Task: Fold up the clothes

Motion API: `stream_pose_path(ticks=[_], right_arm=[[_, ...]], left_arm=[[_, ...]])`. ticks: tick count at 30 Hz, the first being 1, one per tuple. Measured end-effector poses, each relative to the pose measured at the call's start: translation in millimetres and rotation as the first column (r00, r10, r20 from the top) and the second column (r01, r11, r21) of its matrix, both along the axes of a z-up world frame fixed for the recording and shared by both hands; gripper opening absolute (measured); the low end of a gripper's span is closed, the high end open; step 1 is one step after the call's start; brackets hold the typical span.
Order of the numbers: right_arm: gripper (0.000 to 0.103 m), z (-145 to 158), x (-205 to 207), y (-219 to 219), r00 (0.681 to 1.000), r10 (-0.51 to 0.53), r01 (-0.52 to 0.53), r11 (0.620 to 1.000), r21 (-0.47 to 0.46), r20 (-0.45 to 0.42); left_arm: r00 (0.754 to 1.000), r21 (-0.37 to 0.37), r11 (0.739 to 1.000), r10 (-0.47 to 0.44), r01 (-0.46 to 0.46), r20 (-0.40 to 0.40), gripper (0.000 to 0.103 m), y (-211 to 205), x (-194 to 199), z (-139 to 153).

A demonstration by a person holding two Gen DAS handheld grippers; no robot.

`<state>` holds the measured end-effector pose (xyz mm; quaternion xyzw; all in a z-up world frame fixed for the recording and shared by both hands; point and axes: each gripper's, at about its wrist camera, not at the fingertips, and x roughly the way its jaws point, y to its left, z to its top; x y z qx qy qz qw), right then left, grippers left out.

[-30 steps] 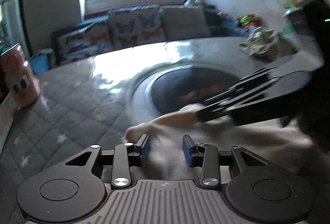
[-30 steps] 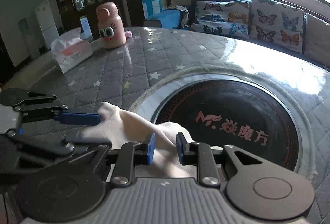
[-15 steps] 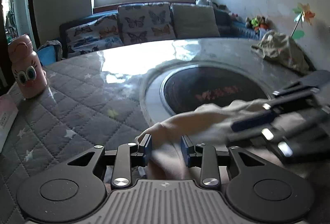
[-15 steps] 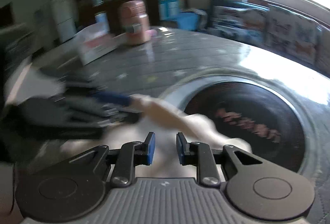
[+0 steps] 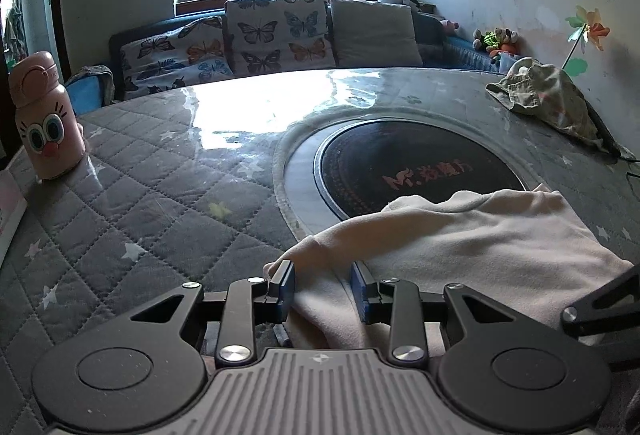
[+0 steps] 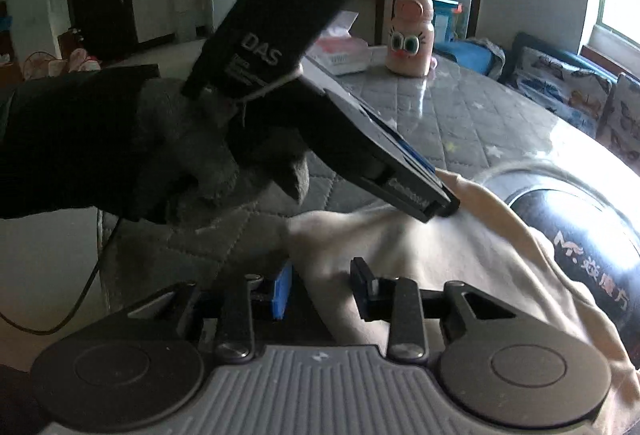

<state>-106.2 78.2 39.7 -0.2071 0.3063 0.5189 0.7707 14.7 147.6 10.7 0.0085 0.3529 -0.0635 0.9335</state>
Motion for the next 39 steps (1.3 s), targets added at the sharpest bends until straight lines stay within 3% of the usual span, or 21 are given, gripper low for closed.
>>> stream_pose_path(ticks=[2,6,13,21,25,29,34,39], right_arm=[[0.033,-3.8,1.9,1.2,0.999,-0.003,0.002,1.000,-0.006,-0.042],[0.032,2.4,-8.0,-12.3,0.999,0.028,-0.028,1.000,-0.002,-0.046],[0.033,20.5,3.9,-71.5,0.990,-0.135,0.136,0.990,0.024,-0.040],[0.033,9.5,25.9,-130.6,0.937,-0.342,0.343,0.939,0.000,-0.074],[0.033,4.4,24.8,-150.0,0.917,-0.381,0.382,0.924,-0.007,-0.119],[0.036,16.8,30.3,-158.7,0.908,-0.409,0.414,0.909,0.043,-0.094],[0.040,11.8,58.4,-163.3,0.860,-0.494,0.505,0.860,0.070,-0.127],[0.044,1.5,80.1,-178.9,0.776,-0.604,0.624,0.777,0.082,-0.180]], left_arm=[[1.000,0.002,1.000,0.001,-0.001,0.001,0.035,-0.3,-0.2,0.1],[1.000,0.009,1.000,0.007,-0.007,0.003,0.036,-0.8,-3.1,0.1],[1.000,0.036,0.999,0.014,-0.015,0.014,0.039,-7.1,-14.4,2.5],[1.000,0.057,0.998,0.018,-0.019,0.005,0.041,-11.8,-23.4,-0.1],[0.999,0.049,0.998,0.032,-0.032,0.009,0.042,-12.8,-26.7,3.3],[0.998,0.033,0.998,0.049,-0.050,0.032,0.054,-14.4,-36.5,10.4],[0.995,0.001,0.995,0.100,-0.100,0.025,0.065,-11.8,-49.1,10.6],[0.991,-0.027,0.991,0.132,-0.132,0.001,0.070,-8.9,-49.7,6.5]])
